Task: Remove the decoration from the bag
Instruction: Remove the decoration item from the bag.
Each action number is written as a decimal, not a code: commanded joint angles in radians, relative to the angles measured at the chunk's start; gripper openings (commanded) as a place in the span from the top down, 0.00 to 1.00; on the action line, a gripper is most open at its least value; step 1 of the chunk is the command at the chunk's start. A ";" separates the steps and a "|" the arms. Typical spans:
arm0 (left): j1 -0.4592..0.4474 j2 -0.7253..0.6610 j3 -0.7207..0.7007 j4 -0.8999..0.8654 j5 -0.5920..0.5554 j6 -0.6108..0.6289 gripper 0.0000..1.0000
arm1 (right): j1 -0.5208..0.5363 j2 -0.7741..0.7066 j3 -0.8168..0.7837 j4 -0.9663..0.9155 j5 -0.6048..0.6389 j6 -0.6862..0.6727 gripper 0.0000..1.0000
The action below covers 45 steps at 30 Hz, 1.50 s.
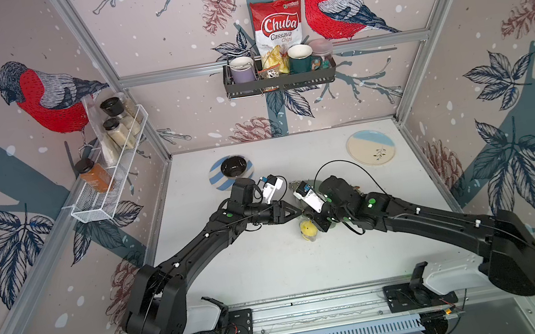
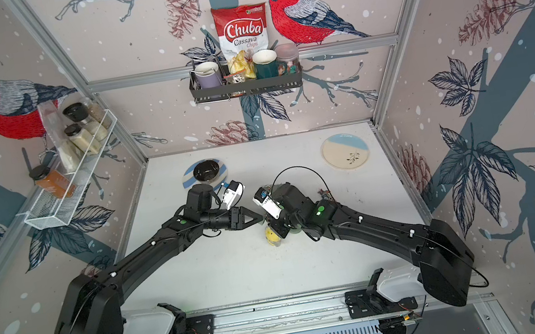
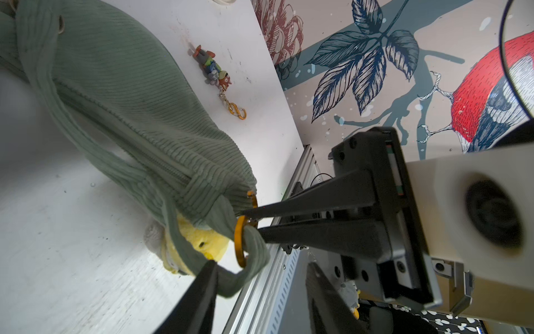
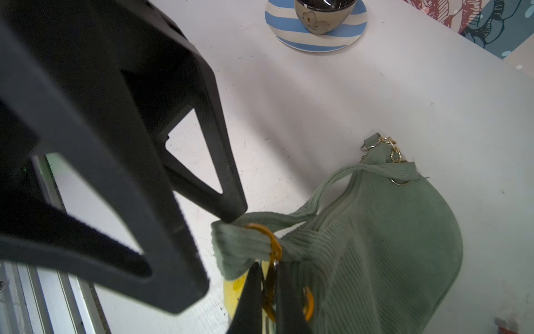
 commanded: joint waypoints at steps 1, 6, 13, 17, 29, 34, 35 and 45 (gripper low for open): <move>-0.018 -0.009 0.004 -0.042 -0.032 0.082 0.57 | -0.002 0.002 0.013 0.004 -0.010 -0.003 1.00; -0.030 -0.008 0.005 -0.025 -0.052 0.083 0.72 | -0.003 0.003 0.019 0.005 -0.014 0.007 1.00; -0.036 -0.008 0.039 -0.037 -0.113 0.074 0.97 | -0.002 0.009 0.028 0.000 -0.019 0.020 1.00; -0.059 -0.027 0.093 -0.155 -0.198 0.125 1.00 | -0.003 0.017 0.045 -0.016 0.003 0.041 1.00; -0.129 -0.070 -0.023 -0.027 -0.347 -0.015 1.00 | -0.006 0.012 0.053 0.039 -0.008 0.165 1.00; -0.129 -0.062 -0.062 0.059 -0.362 -0.065 1.00 | -0.017 -0.058 -0.045 0.202 -0.115 0.214 1.00; -0.129 -0.068 -0.063 0.065 -0.365 -0.066 1.00 | -0.018 -0.058 -0.045 0.200 -0.119 0.216 1.00; -0.128 -0.116 -0.019 0.053 -0.351 -0.050 0.80 | -0.007 0.051 -0.034 0.337 -0.117 0.364 1.00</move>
